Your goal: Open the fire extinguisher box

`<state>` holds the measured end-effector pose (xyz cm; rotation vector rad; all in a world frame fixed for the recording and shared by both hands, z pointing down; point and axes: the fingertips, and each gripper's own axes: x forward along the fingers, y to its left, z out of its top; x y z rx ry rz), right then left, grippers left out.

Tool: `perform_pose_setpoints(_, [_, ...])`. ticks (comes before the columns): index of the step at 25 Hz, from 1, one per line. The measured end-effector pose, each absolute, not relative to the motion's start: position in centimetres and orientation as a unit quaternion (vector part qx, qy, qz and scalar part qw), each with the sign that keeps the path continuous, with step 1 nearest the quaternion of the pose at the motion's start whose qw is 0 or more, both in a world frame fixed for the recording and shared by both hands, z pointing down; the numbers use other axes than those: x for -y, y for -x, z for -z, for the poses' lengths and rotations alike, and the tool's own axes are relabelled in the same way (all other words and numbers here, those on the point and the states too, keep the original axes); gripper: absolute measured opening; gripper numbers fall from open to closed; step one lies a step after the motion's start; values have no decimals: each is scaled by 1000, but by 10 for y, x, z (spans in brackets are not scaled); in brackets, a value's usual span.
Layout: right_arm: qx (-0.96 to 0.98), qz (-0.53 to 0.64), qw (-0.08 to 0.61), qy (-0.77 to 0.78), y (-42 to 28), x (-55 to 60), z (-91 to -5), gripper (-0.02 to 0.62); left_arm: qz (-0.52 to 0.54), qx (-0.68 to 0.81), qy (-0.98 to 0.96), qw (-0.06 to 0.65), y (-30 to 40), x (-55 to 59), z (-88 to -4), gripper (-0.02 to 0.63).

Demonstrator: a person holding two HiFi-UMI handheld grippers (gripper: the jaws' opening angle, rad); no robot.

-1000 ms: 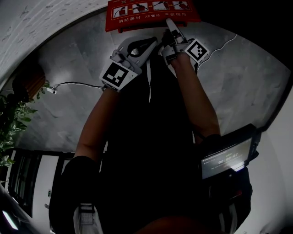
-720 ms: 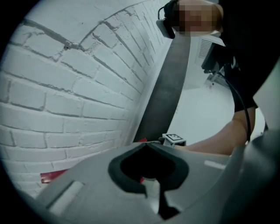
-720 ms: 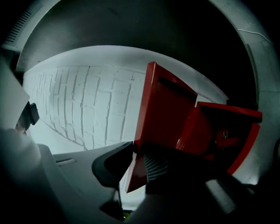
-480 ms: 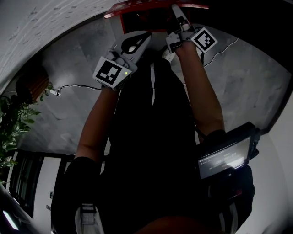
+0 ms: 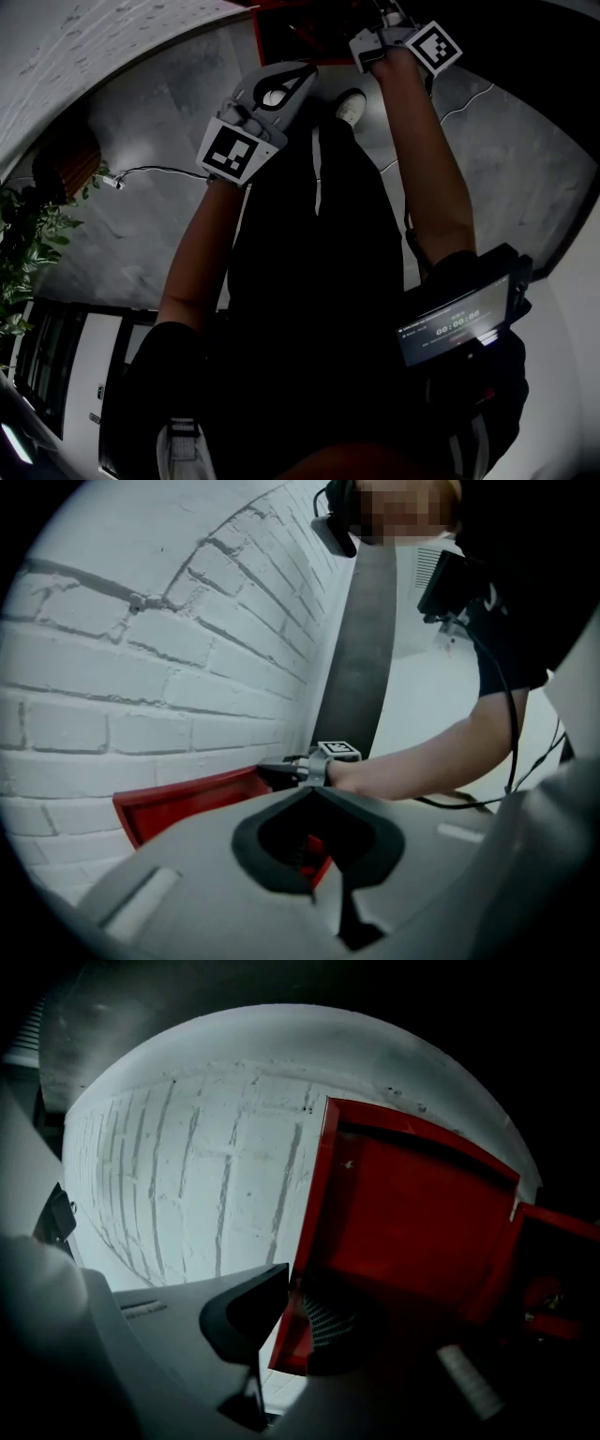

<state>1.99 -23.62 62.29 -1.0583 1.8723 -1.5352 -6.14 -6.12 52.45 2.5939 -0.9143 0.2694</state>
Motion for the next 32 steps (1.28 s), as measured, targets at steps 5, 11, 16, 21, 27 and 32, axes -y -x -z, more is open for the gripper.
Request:
perform_pose_setpoints(5, [-685, 564, 241, 393, -16, 257, -628, 51, -100, 329, -921, 182, 65, 66, -523, 3])
perform_pose_setpoints(11, [-690, 563, 233, 390, -13, 267, -628, 54, -98, 338, -918, 181, 68, 69, -517, 3])
perform_pose_setpoints(16, [-722, 541, 192, 386, -16, 253, -616, 132, -86, 345, -917, 178, 72, 70, -500, 3])
perform_pose_setpoints(21, [-790, 483, 116, 359, -26, 214, -566, 101, -87, 333, -925, 159, 67, 53, -460, 3])
perform_pose_setpoints(27, [-892, 325, 39, 312, -24, 139, -463, 46, -66, 336, -926, 160, 75, 27, -399, 3])
perform_pose_setpoints(32, [-942, 202, -7, 267, -15, 82, -375, 23, -65, 321, -935, 135, 71, 5, -338, 4])
